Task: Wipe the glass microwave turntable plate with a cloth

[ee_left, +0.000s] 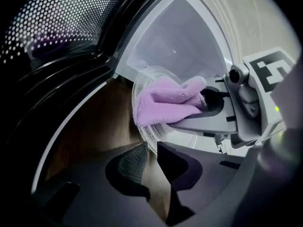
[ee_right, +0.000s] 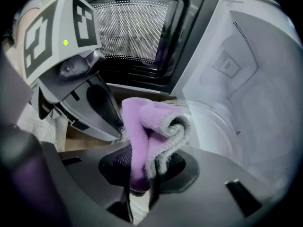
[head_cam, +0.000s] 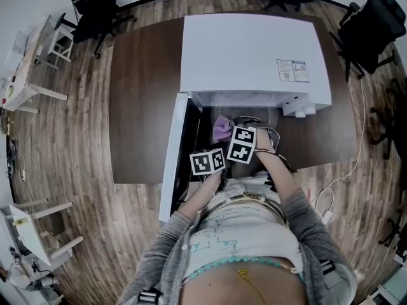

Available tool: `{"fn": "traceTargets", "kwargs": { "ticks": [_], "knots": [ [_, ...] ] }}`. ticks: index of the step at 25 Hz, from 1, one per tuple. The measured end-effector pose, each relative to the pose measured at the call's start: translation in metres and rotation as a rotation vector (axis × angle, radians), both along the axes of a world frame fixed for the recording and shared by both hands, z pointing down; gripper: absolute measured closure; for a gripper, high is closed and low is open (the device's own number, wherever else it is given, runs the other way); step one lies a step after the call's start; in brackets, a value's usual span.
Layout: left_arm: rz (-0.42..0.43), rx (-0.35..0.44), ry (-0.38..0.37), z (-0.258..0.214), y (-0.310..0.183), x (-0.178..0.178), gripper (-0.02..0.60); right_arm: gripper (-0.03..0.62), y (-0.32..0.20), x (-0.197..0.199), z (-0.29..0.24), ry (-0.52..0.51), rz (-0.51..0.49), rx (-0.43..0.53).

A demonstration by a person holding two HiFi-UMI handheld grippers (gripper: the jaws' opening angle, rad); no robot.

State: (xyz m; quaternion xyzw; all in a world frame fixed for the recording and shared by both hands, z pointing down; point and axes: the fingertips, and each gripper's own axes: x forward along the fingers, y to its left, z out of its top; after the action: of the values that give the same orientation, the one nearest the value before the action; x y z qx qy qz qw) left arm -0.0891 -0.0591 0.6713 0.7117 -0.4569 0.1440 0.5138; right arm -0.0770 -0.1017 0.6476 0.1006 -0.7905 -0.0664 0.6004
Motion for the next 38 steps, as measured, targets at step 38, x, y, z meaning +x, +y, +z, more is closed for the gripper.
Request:
{"fn": "traceTargets", "kwargs": {
  "ticks": [38],
  "knots": [
    [0.008, -0.011, 0.015, 0.001, 0.000, 0.000, 0.508, 0.482, -0.097, 0.007, -0.037, -0.100, 0.160, 0.177]
  ]
}}
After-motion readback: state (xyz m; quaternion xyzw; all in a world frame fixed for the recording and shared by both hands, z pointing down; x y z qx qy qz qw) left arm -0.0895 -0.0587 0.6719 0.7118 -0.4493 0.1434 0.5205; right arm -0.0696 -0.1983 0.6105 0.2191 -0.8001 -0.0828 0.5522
